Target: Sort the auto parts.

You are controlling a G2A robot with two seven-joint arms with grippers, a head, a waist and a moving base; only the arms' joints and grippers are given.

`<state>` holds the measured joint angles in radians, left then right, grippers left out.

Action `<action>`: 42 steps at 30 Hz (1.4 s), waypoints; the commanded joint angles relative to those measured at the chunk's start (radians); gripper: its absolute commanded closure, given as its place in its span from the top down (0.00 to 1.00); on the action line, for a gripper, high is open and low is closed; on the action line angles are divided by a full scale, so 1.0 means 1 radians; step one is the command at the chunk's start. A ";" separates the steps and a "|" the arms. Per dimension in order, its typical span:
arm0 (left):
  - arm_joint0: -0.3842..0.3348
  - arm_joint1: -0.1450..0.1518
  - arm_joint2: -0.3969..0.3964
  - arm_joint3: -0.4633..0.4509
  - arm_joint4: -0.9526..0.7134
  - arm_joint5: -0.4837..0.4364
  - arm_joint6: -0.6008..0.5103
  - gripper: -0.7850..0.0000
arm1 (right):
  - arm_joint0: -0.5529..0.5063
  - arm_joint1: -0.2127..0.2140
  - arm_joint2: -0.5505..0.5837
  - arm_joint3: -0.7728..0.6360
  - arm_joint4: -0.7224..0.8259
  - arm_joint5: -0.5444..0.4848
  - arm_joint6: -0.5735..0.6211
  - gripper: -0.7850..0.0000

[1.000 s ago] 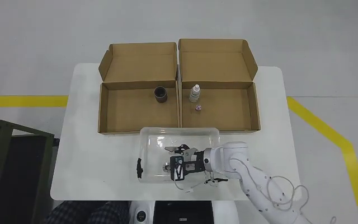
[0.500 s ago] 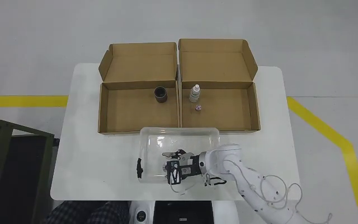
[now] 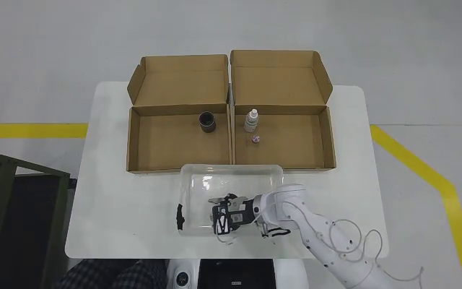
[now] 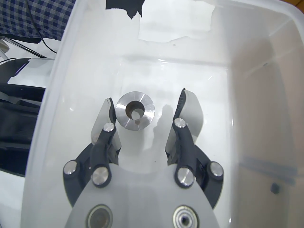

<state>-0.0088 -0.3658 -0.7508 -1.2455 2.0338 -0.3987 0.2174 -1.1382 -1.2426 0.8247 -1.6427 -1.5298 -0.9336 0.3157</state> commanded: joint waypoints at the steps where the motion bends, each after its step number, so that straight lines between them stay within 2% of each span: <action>1: 0.000 0.000 0.000 0.000 0.000 0.000 0.000 1.00 | 0.005 -0.001 -0.007 0.005 0.005 0.001 0.004 0.46; 4: 0.000 0.000 0.000 0.000 0.000 0.000 0.000 1.00 | 0.012 -0.002 -0.014 0.011 0.011 0.003 0.007 0.35; 7: 0.000 0.000 0.000 0.000 0.000 0.000 0.000 1.00 | 0.019 -0.002 -0.018 0.014 0.015 0.002 0.006 0.02; 8: 0.000 0.000 0.000 0.000 0.000 0.000 0.000 1.00 | 0.020 -0.002 -0.019 0.014 0.016 0.002 0.006 0.00; 27: 0.000 0.000 0.000 0.000 0.000 0.000 0.000 1.00 | 0.036 0.022 0.056 -0.116 0.053 -0.014 -0.025 0.00; 42: 0.000 0.000 0.000 0.000 0.000 0.000 0.000 1.00 | 0.073 0.024 0.117 -0.129 0.175 0.046 -0.131 0.00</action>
<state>-0.0088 -0.3658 -0.7508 -1.2455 2.0338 -0.3987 0.2174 -1.0686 -1.2188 0.9368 -1.7725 -1.3627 -0.8900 0.1913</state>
